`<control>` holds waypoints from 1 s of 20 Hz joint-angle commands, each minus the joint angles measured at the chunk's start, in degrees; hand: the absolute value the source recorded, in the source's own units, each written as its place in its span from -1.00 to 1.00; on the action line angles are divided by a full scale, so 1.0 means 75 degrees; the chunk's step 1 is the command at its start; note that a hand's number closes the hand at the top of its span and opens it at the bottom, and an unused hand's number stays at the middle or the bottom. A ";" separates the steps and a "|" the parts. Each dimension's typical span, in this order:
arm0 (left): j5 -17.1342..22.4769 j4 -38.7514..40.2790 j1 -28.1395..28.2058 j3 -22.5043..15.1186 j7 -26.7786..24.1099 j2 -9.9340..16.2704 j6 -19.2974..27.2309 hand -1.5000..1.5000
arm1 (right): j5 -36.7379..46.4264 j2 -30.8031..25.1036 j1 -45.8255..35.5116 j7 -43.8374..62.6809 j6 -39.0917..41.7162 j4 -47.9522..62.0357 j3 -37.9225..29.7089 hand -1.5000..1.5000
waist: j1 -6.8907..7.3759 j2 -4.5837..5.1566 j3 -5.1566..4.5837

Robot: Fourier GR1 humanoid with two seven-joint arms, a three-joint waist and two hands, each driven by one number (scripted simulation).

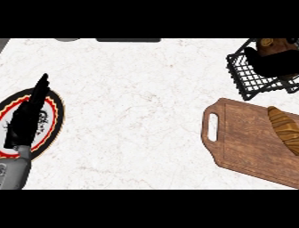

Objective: Pick the sweet potato from the cutting board and place it in the tiered basket

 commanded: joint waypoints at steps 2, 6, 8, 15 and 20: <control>-0.0049 -0.0548 0.0267 -0.0123 0.0271 -0.0126 -0.0025 0.00 | 0.1083 -0.0579 -0.0307 -0.1041 -0.0834 0.1520 0.0299 1.00 | 0.0105 0.0011 0.0003; -0.0135 -0.0118 -0.0184 -0.0011 0.0221 -0.0087 0.0045 0.00 | 0.1919 -0.1608 -0.0422 -0.1526 -0.0990 0.2210 0.0391 1.00 | 0.0037 0.0037 0.0002; 0.0042 0.0027 -0.0069 0.0175 -0.0029 0.0058 -0.0189 0.00 | 0.2150 -0.1747 -0.0664 -0.1817 -0.1566 0.3117 0.0164 1.00 | 0.0081 0.0043 0.0001; -0.0111 -0.0483 0.0100 0.0159 0.0228 -0.0056 -0.0146 0.00 | 0.2061 -0.1986 -0.1196 -0.3544 -0.2332 0.5464 -0.0126 1.00 | 0.0081 0.0018 0.0004; -0.0228 -0.0281 -0.0160 0.0153 0.0462 -0.0144 -0.0116 0.00 | 0.1726 -0.2069 -0.1186 -0.4324 -0.2209 0.6330 -0.0381 1.00 | 0.0037 0.0007 0.0006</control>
